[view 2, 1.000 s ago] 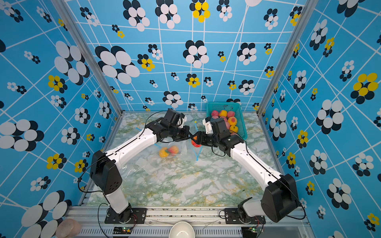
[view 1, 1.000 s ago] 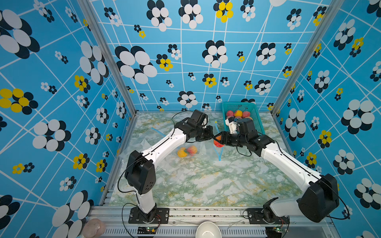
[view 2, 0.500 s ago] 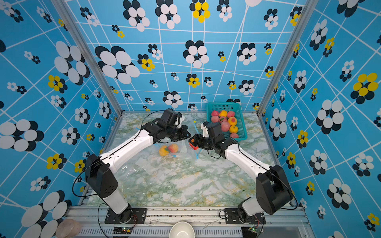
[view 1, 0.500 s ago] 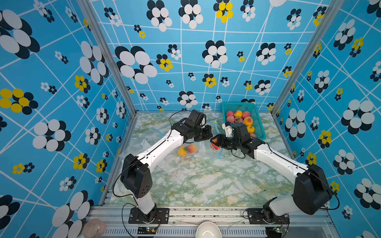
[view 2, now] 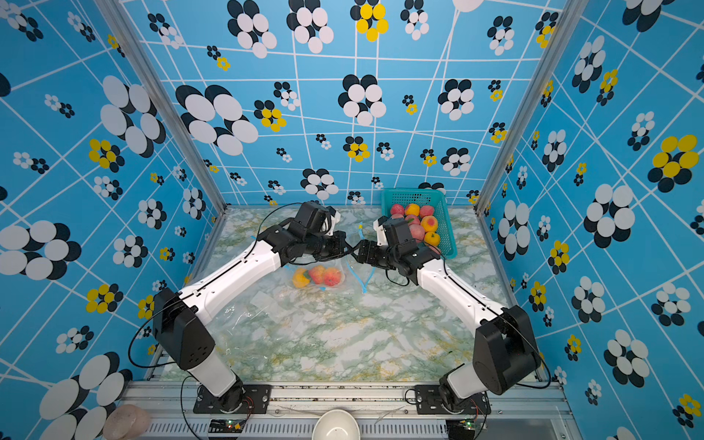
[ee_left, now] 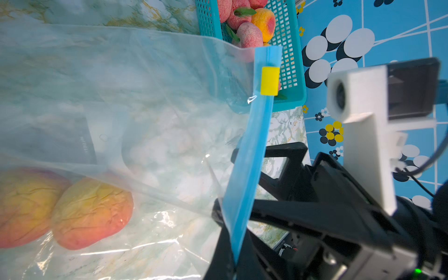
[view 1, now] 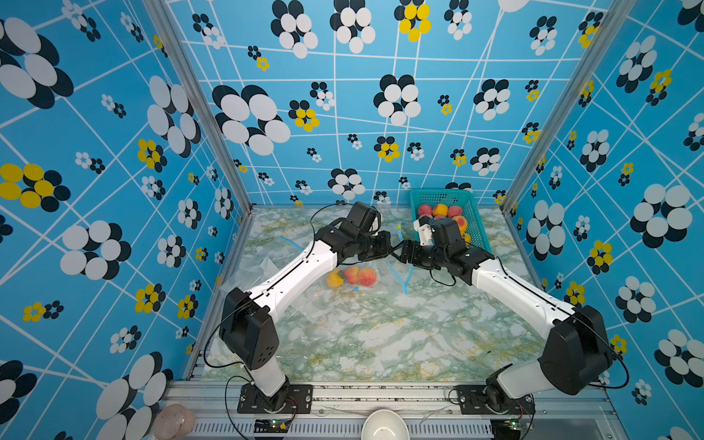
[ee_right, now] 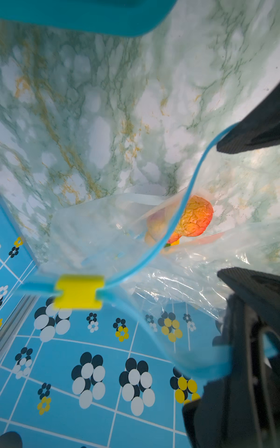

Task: Place the peach in a zip-top bag and seal the zipper
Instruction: Place the peach in the zipper food storage bag, then pick up the peach from the basket.

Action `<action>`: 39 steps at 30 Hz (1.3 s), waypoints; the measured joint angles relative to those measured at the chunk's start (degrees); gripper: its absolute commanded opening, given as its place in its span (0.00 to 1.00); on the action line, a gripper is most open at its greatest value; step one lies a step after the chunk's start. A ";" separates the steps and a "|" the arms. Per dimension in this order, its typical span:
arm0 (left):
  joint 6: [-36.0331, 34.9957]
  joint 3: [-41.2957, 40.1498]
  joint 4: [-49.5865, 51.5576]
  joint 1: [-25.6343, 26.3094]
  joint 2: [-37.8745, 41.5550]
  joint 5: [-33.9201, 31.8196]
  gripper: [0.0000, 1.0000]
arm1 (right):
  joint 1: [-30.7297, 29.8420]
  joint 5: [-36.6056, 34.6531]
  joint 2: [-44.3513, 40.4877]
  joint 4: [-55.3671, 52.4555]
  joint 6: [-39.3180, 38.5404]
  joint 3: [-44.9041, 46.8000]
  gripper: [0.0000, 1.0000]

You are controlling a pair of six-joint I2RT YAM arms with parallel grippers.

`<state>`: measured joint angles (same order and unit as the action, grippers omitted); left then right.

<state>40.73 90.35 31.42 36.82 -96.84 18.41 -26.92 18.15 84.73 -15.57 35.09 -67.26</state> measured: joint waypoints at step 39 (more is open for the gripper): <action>-2.38 -2.14 1.81 1.57 0.00 -3.87 0.00 | 23.52 -32.57 38.80 -33.42 -26.60 -37.40 0.75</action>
<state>38.35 88.20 33.23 38.39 -96.84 14.55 -3.40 -14.41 123.52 -48.99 8.49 -104.66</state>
